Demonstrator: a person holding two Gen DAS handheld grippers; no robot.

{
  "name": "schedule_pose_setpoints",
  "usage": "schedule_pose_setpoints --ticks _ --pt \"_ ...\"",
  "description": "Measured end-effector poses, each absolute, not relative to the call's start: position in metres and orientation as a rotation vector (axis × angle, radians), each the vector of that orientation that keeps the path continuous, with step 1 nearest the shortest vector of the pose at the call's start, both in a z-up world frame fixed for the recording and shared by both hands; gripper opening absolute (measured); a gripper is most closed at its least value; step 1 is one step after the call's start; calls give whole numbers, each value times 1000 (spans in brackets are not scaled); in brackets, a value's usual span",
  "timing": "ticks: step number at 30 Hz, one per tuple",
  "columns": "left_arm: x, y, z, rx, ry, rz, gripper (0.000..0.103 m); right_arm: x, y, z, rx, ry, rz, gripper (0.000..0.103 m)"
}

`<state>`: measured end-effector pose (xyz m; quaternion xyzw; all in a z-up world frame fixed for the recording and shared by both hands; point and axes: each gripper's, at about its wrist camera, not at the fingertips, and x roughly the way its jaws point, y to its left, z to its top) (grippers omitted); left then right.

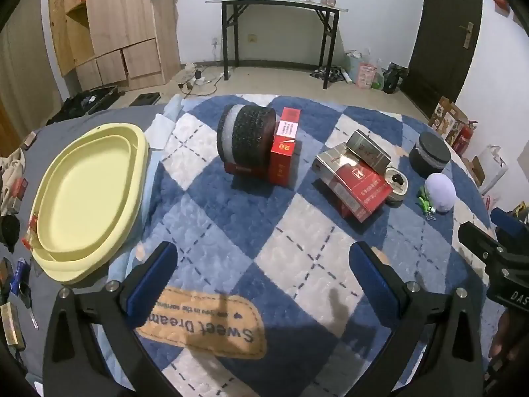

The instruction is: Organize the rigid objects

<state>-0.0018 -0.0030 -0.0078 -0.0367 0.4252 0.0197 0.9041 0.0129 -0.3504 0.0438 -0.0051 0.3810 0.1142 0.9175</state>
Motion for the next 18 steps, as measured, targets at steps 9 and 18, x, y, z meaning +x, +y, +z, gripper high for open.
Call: schedule_pose_setpoints --ticks 9,18 --pt "-3 -7 -8 -61 890 32 103 17 -356 43 15 798 226 103" --pt "-2 -1 -9 -103 889 7 103 18 -357 42 15 798 224 103"
